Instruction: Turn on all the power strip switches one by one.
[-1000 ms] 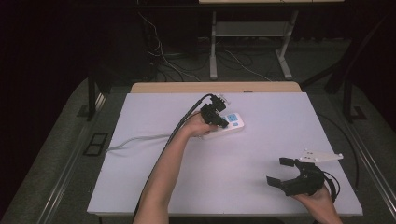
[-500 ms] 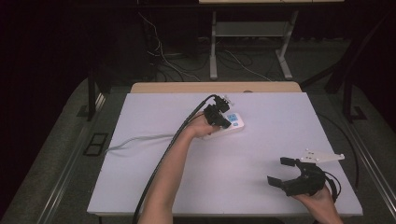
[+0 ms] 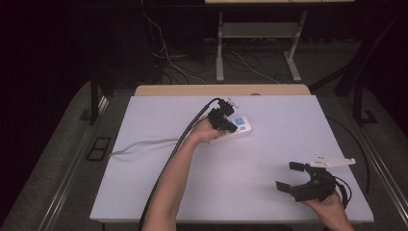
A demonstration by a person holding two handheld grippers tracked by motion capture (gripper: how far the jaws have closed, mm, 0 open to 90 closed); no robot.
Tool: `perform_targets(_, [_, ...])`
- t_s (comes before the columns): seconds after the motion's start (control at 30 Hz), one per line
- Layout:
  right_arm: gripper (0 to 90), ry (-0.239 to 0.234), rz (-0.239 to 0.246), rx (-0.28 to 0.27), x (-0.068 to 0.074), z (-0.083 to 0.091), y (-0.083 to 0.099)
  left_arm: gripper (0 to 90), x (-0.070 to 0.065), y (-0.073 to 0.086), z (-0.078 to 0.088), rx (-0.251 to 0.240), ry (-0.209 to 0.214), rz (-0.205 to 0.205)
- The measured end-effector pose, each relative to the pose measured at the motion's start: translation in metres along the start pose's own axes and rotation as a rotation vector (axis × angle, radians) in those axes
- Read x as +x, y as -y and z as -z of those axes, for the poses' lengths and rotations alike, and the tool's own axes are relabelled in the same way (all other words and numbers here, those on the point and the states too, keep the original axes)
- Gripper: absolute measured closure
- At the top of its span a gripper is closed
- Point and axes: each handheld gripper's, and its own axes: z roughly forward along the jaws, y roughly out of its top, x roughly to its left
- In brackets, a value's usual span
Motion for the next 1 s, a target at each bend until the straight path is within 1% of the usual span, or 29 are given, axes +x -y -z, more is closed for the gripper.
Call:
perform_targets(0.03, [0.7, -0.001, 0.002, 0.001, 0.0, 0.0, 0.0, 88.9, 0.0, 0.0, 0.001, 0.007, -0.009, -0.006])
perform_targets(0.1, [0.7, 0.0, 0.002, 0.0, 0.0, 0.0, 0.0, 88.9, 0.001, 0.0, 0.004, 0.011, -0.008, -0.007])
perform_targets(0.13, [0.7, 0.0, 0.0, 0.0, 0.0, 0.0, 0.0, 88.9, 0.001, 0.0, 0.005, 0.012, -0.014, -0.013])
perform_targets(0.37, [0.7, 0.001, 0.0, -0.002, 0.0, 0.0, 0.0, 88.9, 0.003, -0.004, 0.017, -0.028, -0.019, -0.006])
perform_targets(0.5, [0.7, 0.002, -0.003, -0.004, 0.0, 0.0, 0.0, 88.9, 0.004, -0.009, 0.022, -0.039, -0.015, -0.01])
perform_targets(0.53, [0.7, 0.001, -0.004, -0.003, 0.0, 0.0, 0.0, 88.9, 0.004, -0.01, 0.022, -0.045, -0.014, -0.009])
perform_targets(0.8, [0.7, 0.0, -0.003, -0.004, 0.0, 0.0, 0.0, 88.9, 0.001, -0.027, 0.024, -0.042, -0.012, -0.041])
perform_targets(0.93, [0.7, -0.001, -0.006, -0.005, -0.001, 0.001, 0.0, 88.9, -0.001, -0.033, 0.022, -0.042, -0.008, -0.054])
perform_targets(1.0, [0.7, -0.001, -0.004, -0.006, -0.001, 0.001, 0.0, 88.9, -0.002, -0.035, 0.02, -0.042, -0.006, -0.053])
